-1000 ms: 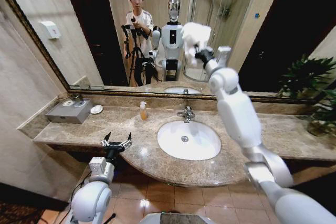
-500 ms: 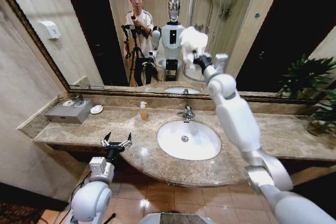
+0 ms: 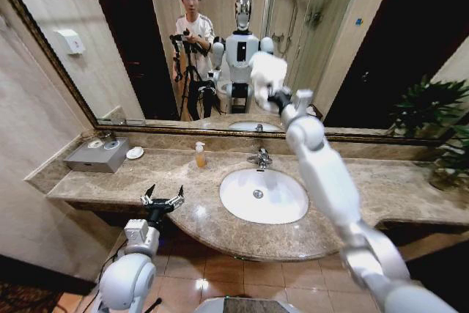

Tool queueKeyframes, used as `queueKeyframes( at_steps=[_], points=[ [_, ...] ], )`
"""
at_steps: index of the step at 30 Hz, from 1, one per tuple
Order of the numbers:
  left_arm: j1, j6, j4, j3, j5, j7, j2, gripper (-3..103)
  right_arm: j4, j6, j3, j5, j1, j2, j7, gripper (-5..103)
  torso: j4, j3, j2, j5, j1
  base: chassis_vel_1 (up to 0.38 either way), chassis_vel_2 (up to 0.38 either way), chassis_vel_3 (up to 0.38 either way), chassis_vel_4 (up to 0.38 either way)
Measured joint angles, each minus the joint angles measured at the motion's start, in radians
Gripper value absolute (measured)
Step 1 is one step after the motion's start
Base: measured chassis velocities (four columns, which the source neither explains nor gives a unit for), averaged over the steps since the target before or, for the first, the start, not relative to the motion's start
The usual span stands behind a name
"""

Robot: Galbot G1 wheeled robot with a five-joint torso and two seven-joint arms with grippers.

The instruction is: Pick up the towel from the sink counter and wipe the mirror surface.

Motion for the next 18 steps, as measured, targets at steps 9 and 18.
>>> queueKeyframes(
  at_steps=[9, 18],
  points=[
    [0.000, 0.000, 0.000, 0.000, 0.000, 0.000, 0.000, 100, 0.002, 0.051, -0.096, -0.120, -0.140, 0.064, -0.032, 10, 0.0002, 0.000, 0.000, -0.0003, 0.000, 0.000, 0.000, 0.000, 0.000],
    [0.000, 0.000, 0.000, 0.000, 0.000, 0.000, 0.000, 100, -0.122, 0.049, -0.145, -0.120, -0.038, 0.193, -0.012, 10, 0.0006, 0.000, 0.000, -0.0005, 0.000, 0.000, 0.000, 0.000, 0.000]
  ],
)
